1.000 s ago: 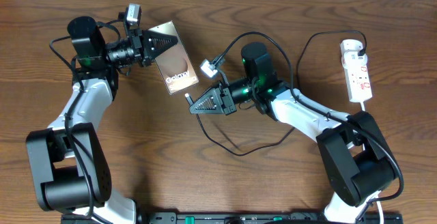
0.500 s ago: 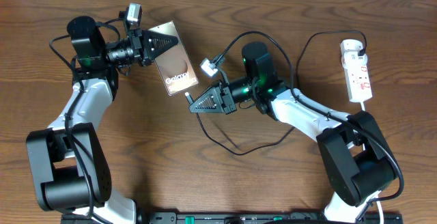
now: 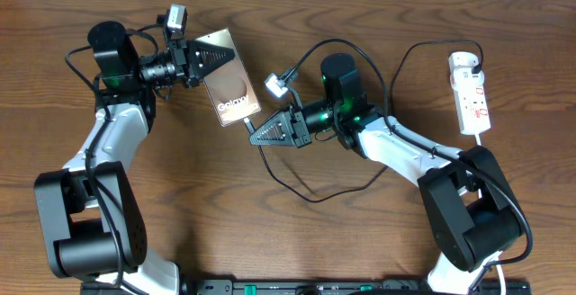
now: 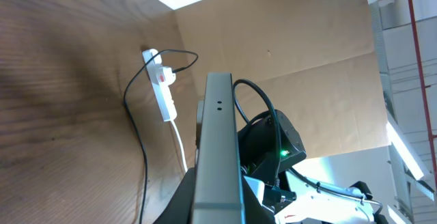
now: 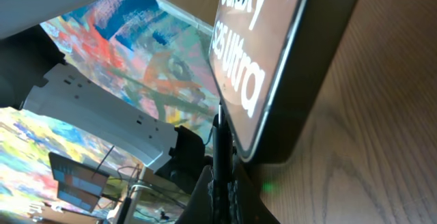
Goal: Plug charger to phone and switch on socket
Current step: 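Carry the plug with the right gripper toward the phone's bottom edge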
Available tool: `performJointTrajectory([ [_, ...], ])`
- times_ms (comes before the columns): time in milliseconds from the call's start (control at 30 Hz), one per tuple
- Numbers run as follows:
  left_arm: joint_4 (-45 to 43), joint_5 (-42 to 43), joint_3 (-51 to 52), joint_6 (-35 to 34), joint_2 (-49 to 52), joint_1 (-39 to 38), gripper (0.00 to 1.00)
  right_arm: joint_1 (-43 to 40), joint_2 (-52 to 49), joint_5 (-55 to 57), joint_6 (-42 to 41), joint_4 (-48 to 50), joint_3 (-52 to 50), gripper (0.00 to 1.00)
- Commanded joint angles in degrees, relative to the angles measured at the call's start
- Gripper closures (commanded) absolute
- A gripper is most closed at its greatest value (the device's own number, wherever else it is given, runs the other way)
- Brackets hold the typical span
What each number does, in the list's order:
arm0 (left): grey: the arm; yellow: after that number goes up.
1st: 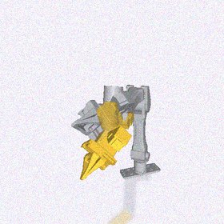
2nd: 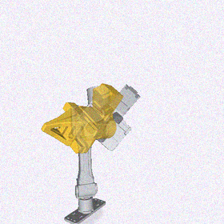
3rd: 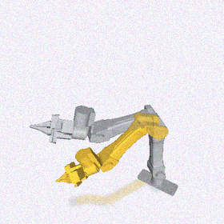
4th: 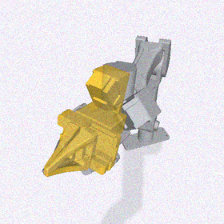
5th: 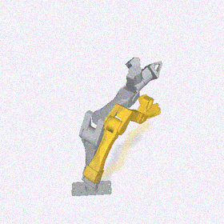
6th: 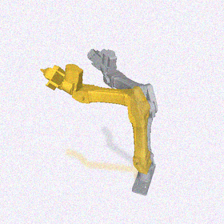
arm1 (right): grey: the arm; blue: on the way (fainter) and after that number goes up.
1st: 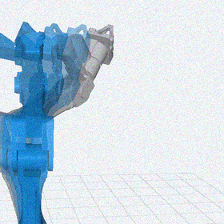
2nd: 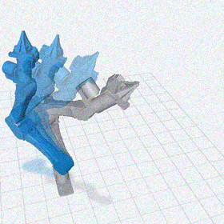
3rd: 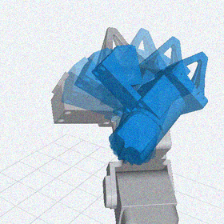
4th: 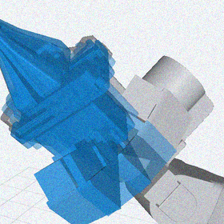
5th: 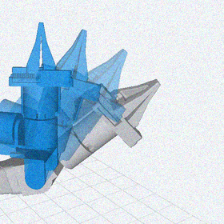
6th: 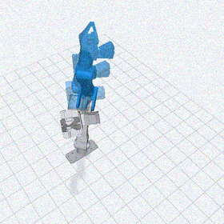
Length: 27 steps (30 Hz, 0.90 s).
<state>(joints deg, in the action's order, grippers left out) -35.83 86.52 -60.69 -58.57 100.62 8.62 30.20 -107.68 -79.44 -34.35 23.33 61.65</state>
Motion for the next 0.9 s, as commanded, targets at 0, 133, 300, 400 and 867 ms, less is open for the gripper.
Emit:
performJointTrajectory([
  [0, -1.25, 1.31, -1.05, -0.68, -0.22, 0.83, 0.93, -0.2, -1.42, -2.03, 0.07, 0.13, 0.04, 0.99],
  [133, -1.44, 1.31, -1.05, -0.68, -0.22, 2.64, 0.93, -0.2, -1.75, -2.21, 1.27, 0.31, 0.04, 0.99],
  [300, -1.57, 2.01, -1.05, -0.72, -0.22, 6.27, 0.93, -0.2, -3.56, -3.28, 1.86, 0.55, 0.04, 0.99],
  [400, -1.53, 3.5, -1.05, -0.74, -0.22, 7.87, 0.93, -0.2, -5.64, -3.72, 1.14, 2.89, 0.07, 0.99],
  [867, -1.6, 3.48, -1.05, -0.24, -0.22, 8.22, 0.93, -0.22, -14.97, -1.88, -25.38, 40.39, 0.22, 0.98],
])
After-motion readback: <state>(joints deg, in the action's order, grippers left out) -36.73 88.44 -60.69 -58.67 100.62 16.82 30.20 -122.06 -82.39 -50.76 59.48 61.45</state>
